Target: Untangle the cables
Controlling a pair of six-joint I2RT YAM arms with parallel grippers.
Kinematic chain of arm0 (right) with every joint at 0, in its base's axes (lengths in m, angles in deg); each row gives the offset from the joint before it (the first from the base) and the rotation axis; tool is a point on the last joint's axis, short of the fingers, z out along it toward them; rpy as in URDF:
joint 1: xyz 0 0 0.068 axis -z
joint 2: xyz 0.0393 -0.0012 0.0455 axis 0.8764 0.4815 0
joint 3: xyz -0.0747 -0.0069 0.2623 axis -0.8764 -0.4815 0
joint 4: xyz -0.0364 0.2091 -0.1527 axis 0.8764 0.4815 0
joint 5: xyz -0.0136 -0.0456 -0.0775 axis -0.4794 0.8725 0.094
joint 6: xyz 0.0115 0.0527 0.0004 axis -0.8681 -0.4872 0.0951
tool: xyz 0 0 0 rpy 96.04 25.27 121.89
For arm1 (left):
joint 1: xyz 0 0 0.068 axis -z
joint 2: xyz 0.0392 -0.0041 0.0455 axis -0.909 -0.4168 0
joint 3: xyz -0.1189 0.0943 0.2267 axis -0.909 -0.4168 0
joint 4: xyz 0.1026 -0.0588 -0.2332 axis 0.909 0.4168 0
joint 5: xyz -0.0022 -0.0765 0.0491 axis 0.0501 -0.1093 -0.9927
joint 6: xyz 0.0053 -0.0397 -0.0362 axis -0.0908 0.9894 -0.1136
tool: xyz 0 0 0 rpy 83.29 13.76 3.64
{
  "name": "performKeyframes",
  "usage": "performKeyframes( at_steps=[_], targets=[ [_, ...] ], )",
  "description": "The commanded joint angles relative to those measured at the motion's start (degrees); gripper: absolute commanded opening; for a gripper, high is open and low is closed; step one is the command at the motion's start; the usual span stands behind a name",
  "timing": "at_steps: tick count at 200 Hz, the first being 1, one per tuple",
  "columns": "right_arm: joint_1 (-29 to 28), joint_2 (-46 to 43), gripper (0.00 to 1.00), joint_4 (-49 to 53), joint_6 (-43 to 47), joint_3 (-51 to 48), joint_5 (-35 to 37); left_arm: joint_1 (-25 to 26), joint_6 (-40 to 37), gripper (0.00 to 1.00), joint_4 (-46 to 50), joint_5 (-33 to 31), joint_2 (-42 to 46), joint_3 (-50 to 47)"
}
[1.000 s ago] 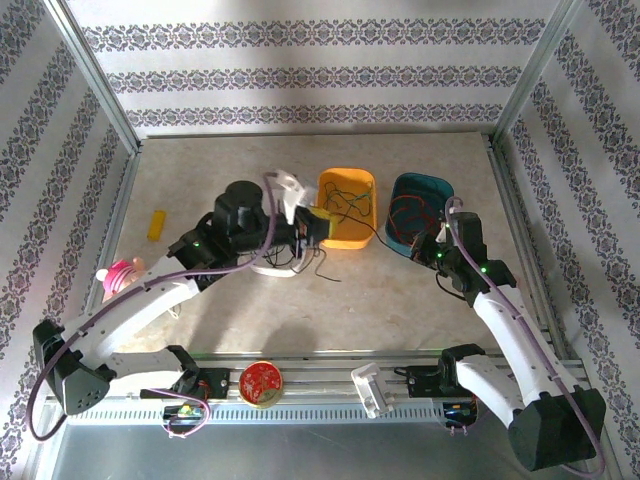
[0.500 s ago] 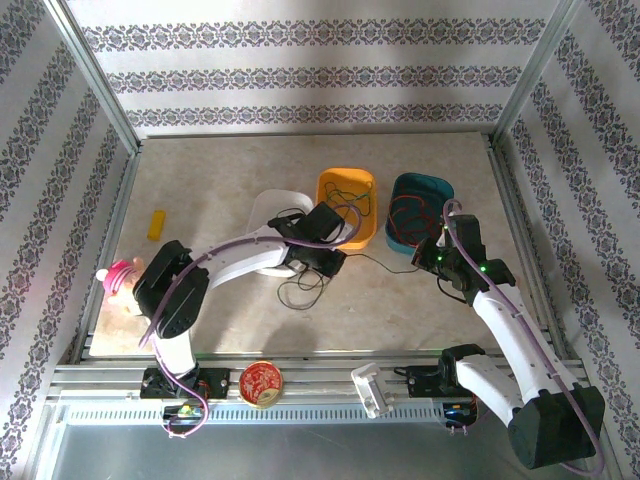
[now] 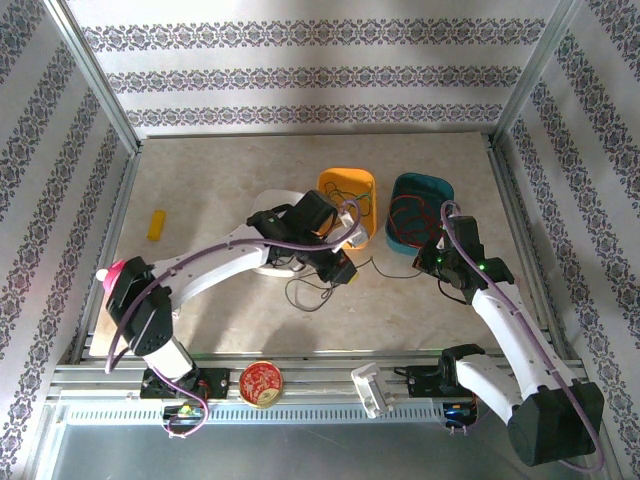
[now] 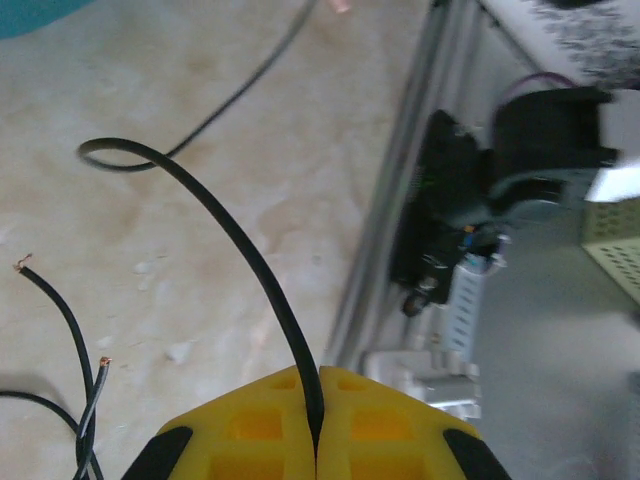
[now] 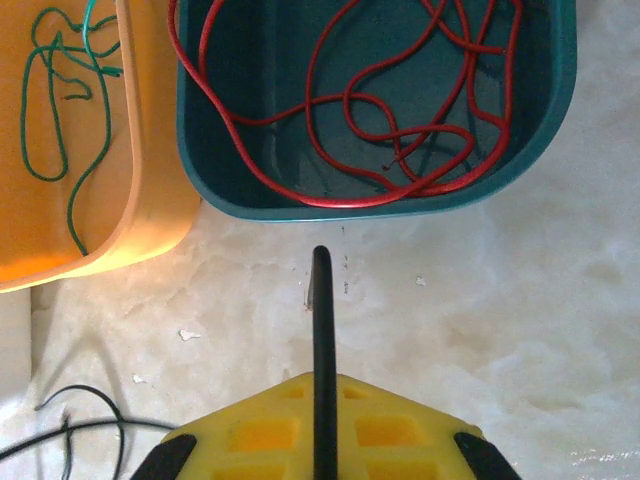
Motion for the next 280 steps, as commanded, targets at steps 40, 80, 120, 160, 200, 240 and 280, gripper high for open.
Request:
performKeyframes(
  at_steps=[40, 80, 120, 160, 200, 240, 280],
  targets=[
    [0.8, -1.2, 0.0, 0.0, 0.9, 1.2, 1.1, -7.3, 26.6, 0.0, -53.0, 20.8, 12.5, -17.5],
    [0.8, -1.4, 0.0, 0.4, 1.5, 1.4, 0.8, -9.2, 33.8, 0.0, -64.3, 22.7, 12.4, -14.7],
    [0.8, -1.6, 0.0, 0.2, 2.1, 2.4, 0.0, -9.5, 37.0, 0.0, -72.4, 22.5, 12.4, -10.0],
    [0.7, -2.4, 0.0, -1.9, 3.7, 3.0, -4.8, -10.1, 27.7, 0.0, -59.2, 8.6, 15.6, -7.8],
    [-6.3, 0.0, 0.0, -10.6, -1.2, 2.5, -8.5, -11.6, 21.1, 0.0, -39.8, -21.7, 18.4, -9.1],
    [-18.4, 13.2, 0.0, -16.1, -2.4, 10.1, -2.8, -15.6, 24.2, 0.0, -37.3, -31.8, 19.4, -13.9],
    [-24.7, 29.7, 0.0, -15.6, -0.5, 24.0, -1.8, -23.0, 28.9, 0.0, -35.3, -33.7, 15.4, -18.2]
  ],
)
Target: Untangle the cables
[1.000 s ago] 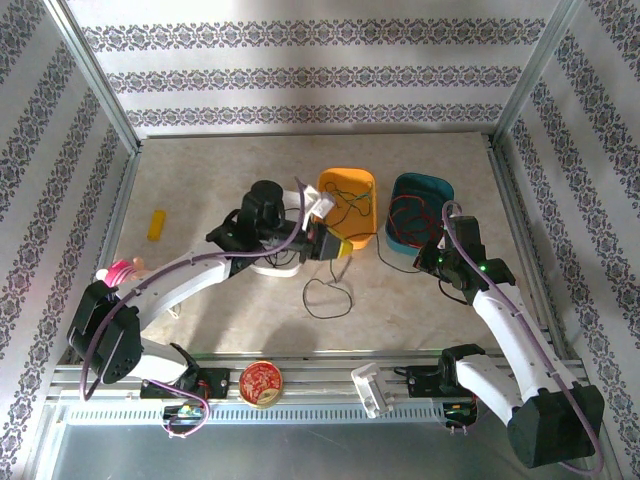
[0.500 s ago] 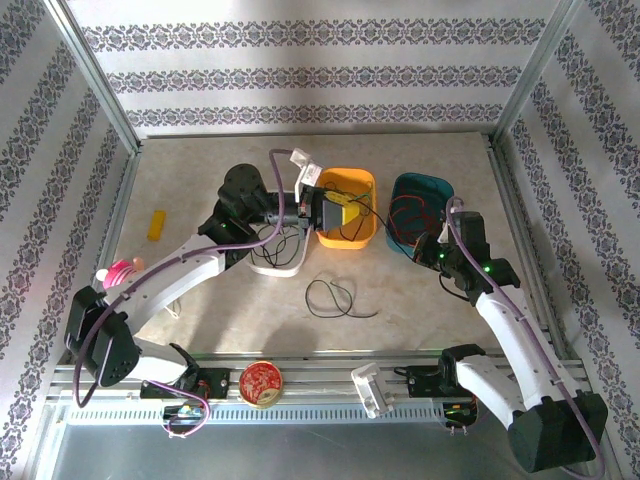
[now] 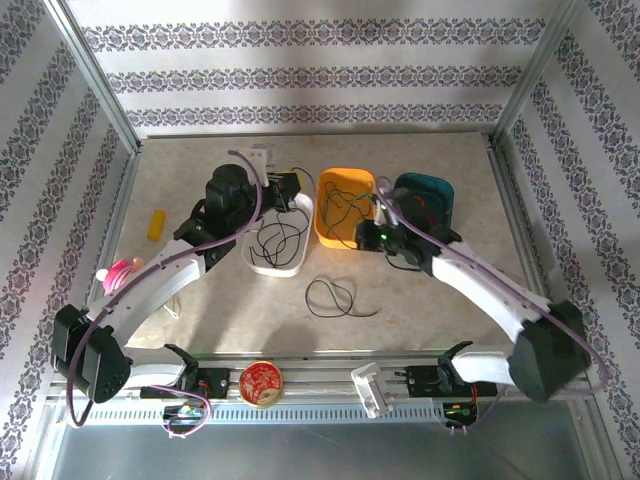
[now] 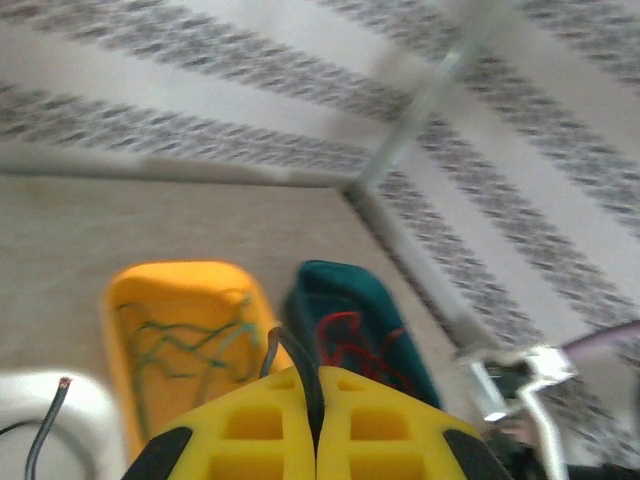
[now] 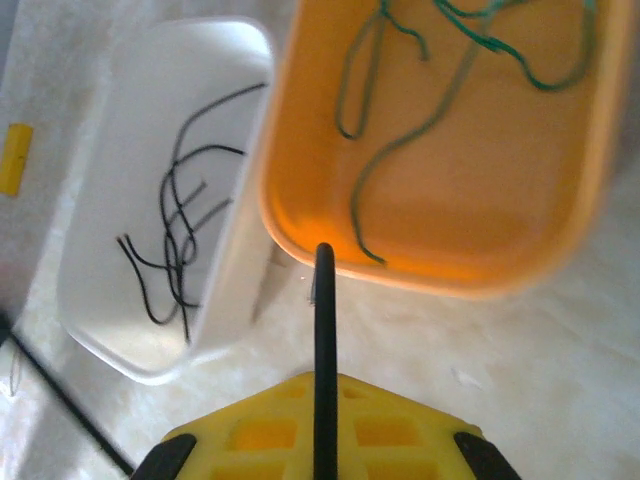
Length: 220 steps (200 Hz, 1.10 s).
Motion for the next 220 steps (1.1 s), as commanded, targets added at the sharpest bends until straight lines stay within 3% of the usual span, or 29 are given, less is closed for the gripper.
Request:
performKeyframes(
  at_steps=[1, 25, 66, 76, 92, 111, 158, 189, 209, 220],
  targets=[
    [-3.0, 7.6, 0.0, -1.5, 0.8, 8.4, 2.1, -4.7, 3.7, 0.0, 2.9, -3.6, -3.0, -2.6],
    [-6.3, 16.4, 0.0, 1.1, 1.7, 17.3, 2.2, -8.7, 7.5, 0.0, 0.7, 2.1, -8.5, -5.6],
    [-9.1, 28.2, 0.0, 5.6, 2.5, 29.3, 4.5, -9.2, 8.7, 0.03, -0.2, 6.9, -15.7, -6.2],
    [-9.2, 30.1, 0.0, 6.1, 2.4, 31.1, 4.1, -9.2, 9.0, 0.24, -0.4, 7.0, -15.9, -6.3],
    [-9.2, 32.2, 0.0, 7.0, 2.4, 33.2, 3.9, -9.3, 8.9, 0.72, 0.4, 4.4, -14.2, -6.3],
    [-9.3, 33.6, 0.0, 7.2, 2.3, 34.4, 3.3, -9.2, 7.6, 0.88, 3.2, -2.2, -8.8, -6.3],
    [-10.6, 37.0, 0.0, 8.5, 3.7, 37.4, 1.8, -8.4, 1.5, 0.96, 12.9, -11.2, 5.6, -4.6],
    [-13.1, 41.0, 0.04, 11.1, 5.9, 41.2, -1.0, -7.6, -0.6, 0.97, 18.0, -12.4, 11.7, -6.4],
    [-14.2, 42.8, 0.13, 13.2, 7.9, 43.9, -3.2, -5.9, -1.8, 0.97, 19.3, -11.2, 13.8, -9.2],
    [-14.2, 42.3, 0.29, 13.5, 8.8, 44.2, -2.7, -4.6, -2.1, 0.96, 20.1, -10.9, 14.3, -10.8]
  ],
)
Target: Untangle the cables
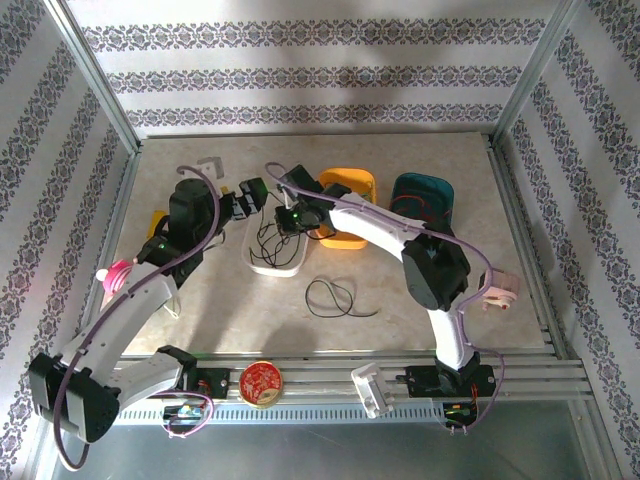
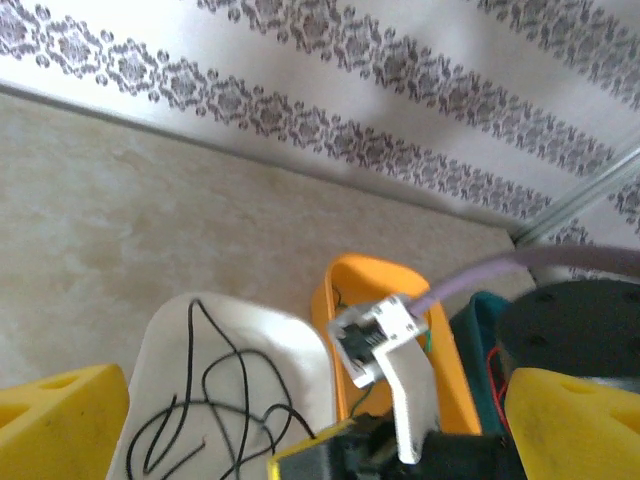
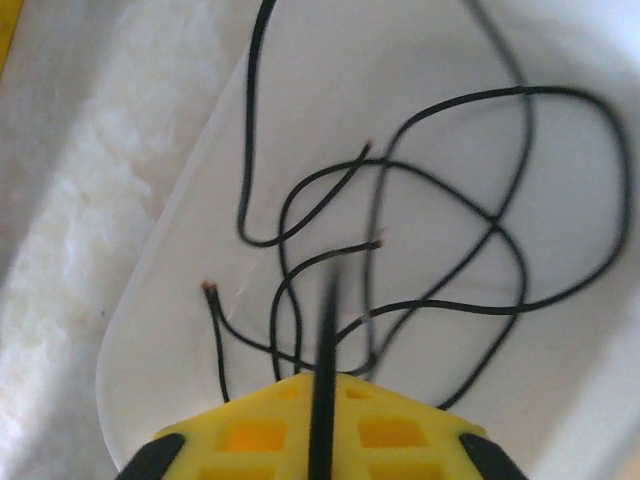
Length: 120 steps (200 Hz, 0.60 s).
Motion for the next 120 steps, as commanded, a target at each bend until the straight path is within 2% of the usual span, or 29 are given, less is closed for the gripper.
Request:
performKeyframes(
  at_steps=[1, 19, 39, 56, 79, 95, 120],
  targets=[
    [-0.8, 0.2, 0.3, 3.4, 3.3, 2.7, -1.9, 2.9, -3.0, 0.97, 6.6, -0.1, 0.9, -3.7],
    [-0.5, -3.2, 0.46, 2.9, 4.9, 1.5, 1.9, 6.4, -4.5, 0.97, 7.2, -0.8, 1.8, -5.9],
    [0.6, -8.5, 0.52, 1.4, 6.4, -0.7, 5.8, 11.9, -8.3, 0.98, 5.7, -2.7, 3.2, -8.5],
    [2.6, -13.4, 0.55, 0.3, 5.8, -3.3, 7.6, 17.3, -12.9, 0.99, 5.4, -5.3, 3.6, -9.7],
    [6.9, -21.3, 0.56, -4.0, 3.3, -9.7, 6.3, 22.6, -16.8, 1.0, 5.2, -8.4, 2.7, -10.0],
    [10.1, -27.6, 0.56, -6.9, 1.3, -15.3, 5.8, 24.7, -17.7, 1.0, 4.2, -7.6, 1.3, -9.7],
    [14.2, -36.7, 0.56, -8.3, -0.4, -24.2, 6.3, 27.8, -18.2, 0.98, 2.9, -1.9, -5.9, -7.5]
  ],
)
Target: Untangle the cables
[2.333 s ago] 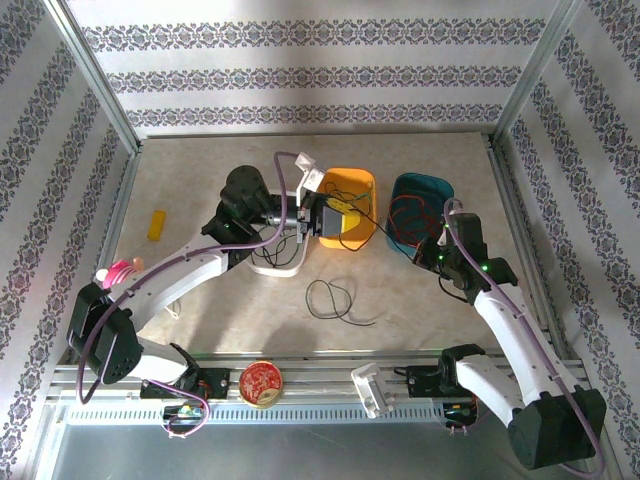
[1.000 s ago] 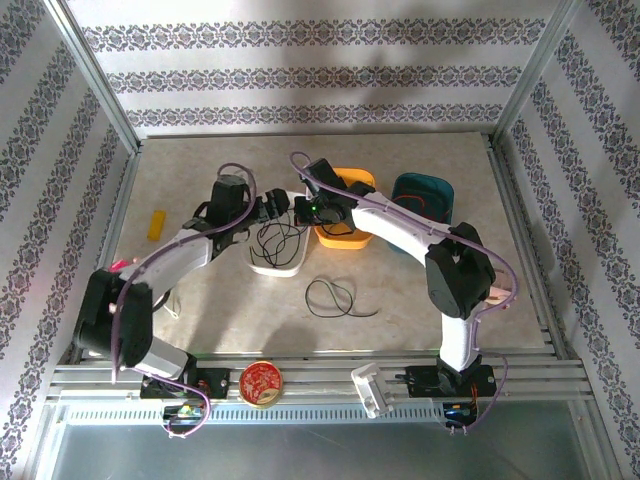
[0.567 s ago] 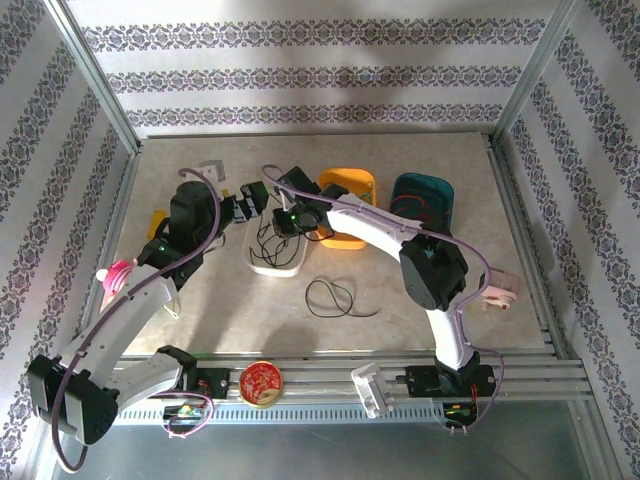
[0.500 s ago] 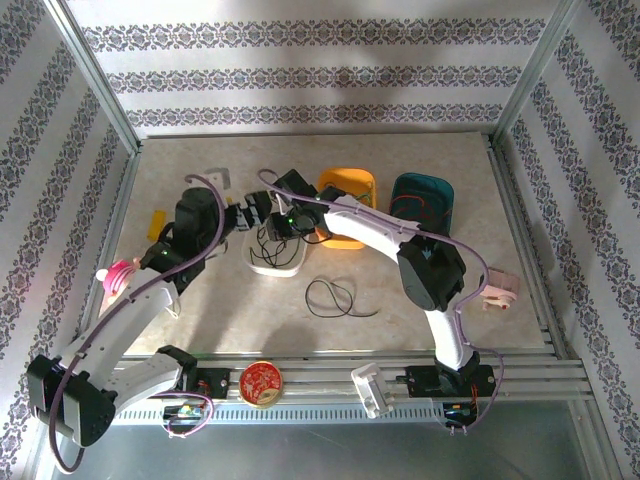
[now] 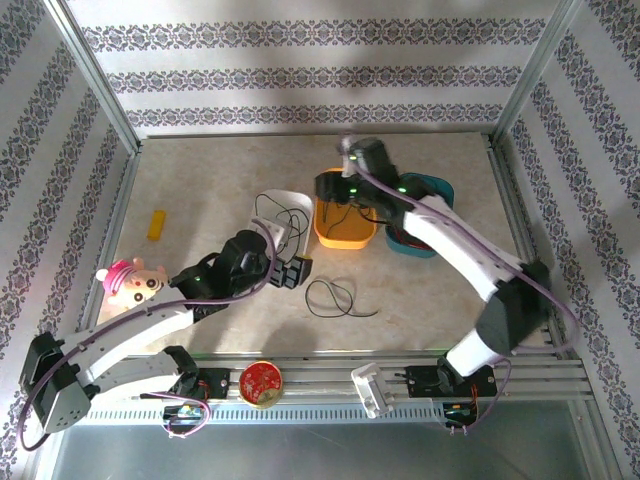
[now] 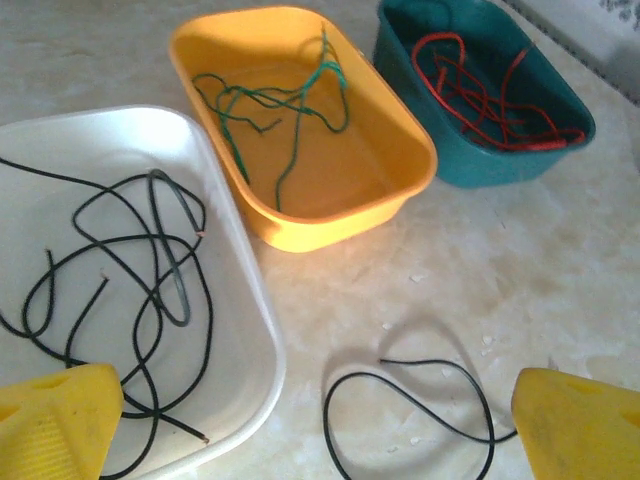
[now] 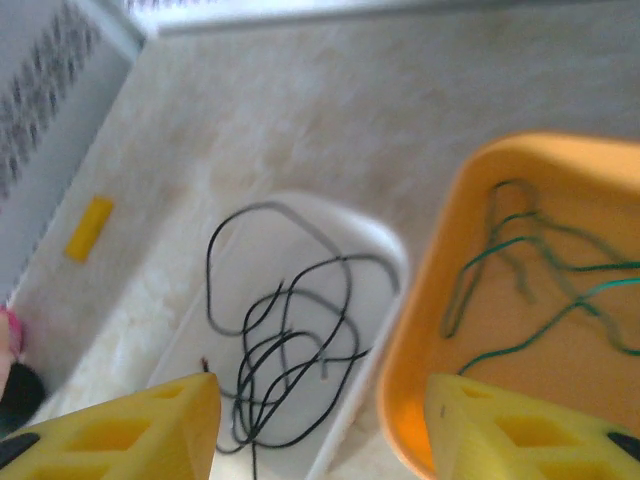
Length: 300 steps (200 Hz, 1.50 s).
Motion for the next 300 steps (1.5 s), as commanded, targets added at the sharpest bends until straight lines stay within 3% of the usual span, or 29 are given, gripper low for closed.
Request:
performKeyframes(
  at_steps=[1, 45, 70, 111, 156, 177, 212, 231, 300],
  targets=[
    [2.5, -6.4, 0.56, -2.1, -2.8, -7.6, 1.3, 2.9, -3.6, 0.98, -1.3, 3.4, -6.4, 2.2],
    [6.9, -17.6, 0.56, 0.0, -5.2, -21.7, 1.8, 10.3, -6.5, 0.95, 0.0, 8.5, -25.8, 11.4],
    [9.5, -21.9, 0.56, 1.4, -6.5, -27.4, 1.0, 13.0, -11.1, 0.95, 4.9, 8.2, -34.3, 17.1],
    [14.5, -26.3, 0.56, 2.4, -7.5, -31.7, -1.2, 15.5, -18.8, 0.93, 13.7, 7.5, -44.0, 23.4],
    [18.5, -27.8, 0.56, 3.0, -7.9, -32.1, -3.5, 15.6, -23.7, 0.86, 17.5, 5.3, -50.9, 26.5],
    [19.7, -28.2, 0.56, 3.4, -8.2, -32.4, -4.3, 15.6, -24.7, 0.71, 20.0, 6.0, -53.5, 27.6],
    [20.8, -28.7, 0.56, 3.5, -8.5, -33.2, -5.0, 15.6, -25.1, 0.19, 20.3, 7.6, -54.6, 27.2],
    [21.1, -28.9, 0.56, 3.5, -8.7, -33.2, -5.1, 15.5, -24.7, 0.01, 18.9, 7.5, -53.9, 27.3],
    [22.4, -29.8, 0.56, 4.8, -8.7, -32.5, -3.7, 15.4, -22.9, 0.0, 13.8, 7.7, -45.9, 31.6]
  ],
)
